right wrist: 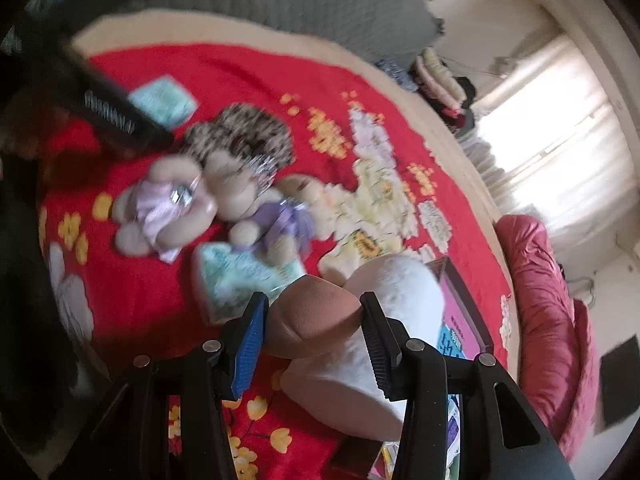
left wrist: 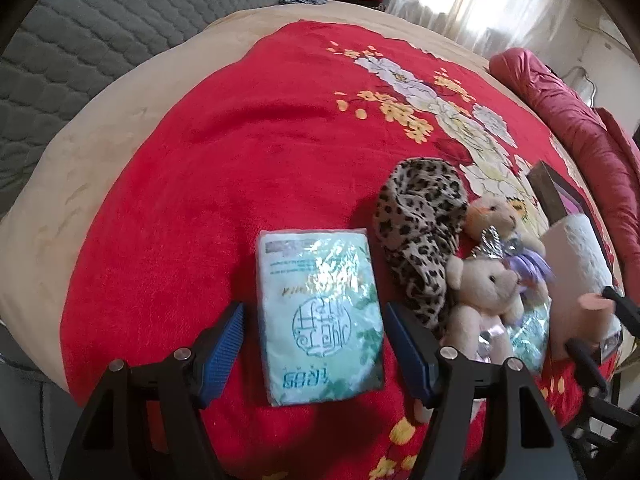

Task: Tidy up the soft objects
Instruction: 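Grasp the green-and-white tissue pack with the left gripper while the right gripper grasps the peach makeup sponge, then lift the tissue pack in the left gripper while the right gripper carries the peach sponge toward the tray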

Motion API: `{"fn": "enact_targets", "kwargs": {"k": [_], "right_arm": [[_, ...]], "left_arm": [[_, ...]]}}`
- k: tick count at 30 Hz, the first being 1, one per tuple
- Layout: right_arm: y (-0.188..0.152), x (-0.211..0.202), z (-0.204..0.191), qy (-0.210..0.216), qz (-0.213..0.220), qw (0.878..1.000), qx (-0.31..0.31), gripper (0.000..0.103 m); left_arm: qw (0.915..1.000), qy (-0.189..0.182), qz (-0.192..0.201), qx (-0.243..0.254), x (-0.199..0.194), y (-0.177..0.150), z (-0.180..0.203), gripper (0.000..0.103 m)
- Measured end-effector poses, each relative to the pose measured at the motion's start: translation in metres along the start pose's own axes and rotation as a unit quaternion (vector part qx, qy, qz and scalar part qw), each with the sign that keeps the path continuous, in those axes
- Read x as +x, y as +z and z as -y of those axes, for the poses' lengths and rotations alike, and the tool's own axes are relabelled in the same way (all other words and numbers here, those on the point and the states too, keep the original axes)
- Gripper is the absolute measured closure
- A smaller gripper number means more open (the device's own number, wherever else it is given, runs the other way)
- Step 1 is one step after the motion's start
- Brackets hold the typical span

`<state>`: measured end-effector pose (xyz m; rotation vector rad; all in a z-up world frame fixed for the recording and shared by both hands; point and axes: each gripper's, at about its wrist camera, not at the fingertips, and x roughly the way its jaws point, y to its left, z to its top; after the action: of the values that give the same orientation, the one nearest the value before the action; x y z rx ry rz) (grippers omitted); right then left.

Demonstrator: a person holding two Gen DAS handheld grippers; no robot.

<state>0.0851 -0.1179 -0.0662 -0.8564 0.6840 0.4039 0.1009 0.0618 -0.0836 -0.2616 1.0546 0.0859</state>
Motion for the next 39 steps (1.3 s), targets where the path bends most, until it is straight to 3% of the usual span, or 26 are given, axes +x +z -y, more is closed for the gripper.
{"fn": "enact_targets", "kwargs": {"k": [5, 11, 15, 24, 31, 39], "right_arm": [[0.001, -0.013, 0.014, -0.001, 0.019, 0.999, 0.045, 0.054], [-0.003, -0.017, 0.024, 0.011, 0.029, 0.995, 0.096, 0.054], [-0.006, -0.019, 0.028, 0.018, 0.033, 0.992, 0.122, 0.054], [-0.010, -0.030, 0.034, 0.020, 0.052, 0.985, 0.162, 0.054], [-0.012, -0.043, 0.041, 0.019, 0.070, 0.981, 0.183, 0.054], [-0.020, -0.057, 0.058, 0.013, 0.088, 0.972, 0.218, 0.054]], "left_arm": [[0.9999, 0.008, -0.002, -0.008, 0.008, 0.001, -0.003, 0.033], [0.9999, 0.009, 0.004, -0.010, 0.010, 0.000, -0.006, 0.051], [0.9999, 0.003, 0.012, -0.007, 0.006, -0.002, -0.006, 0.055], [0.9988, -0.025, 0.043, -0.001, -0.017, -0.004, -0.002, 0.056], [0.9958, -0.035, 0.081, 0.026, -0.049, -0.006, 0.019, 0.056], [0.9930, -0.048, 0.094, 0.053, -0.069, -0.012, 0.045, 0.056]]}}
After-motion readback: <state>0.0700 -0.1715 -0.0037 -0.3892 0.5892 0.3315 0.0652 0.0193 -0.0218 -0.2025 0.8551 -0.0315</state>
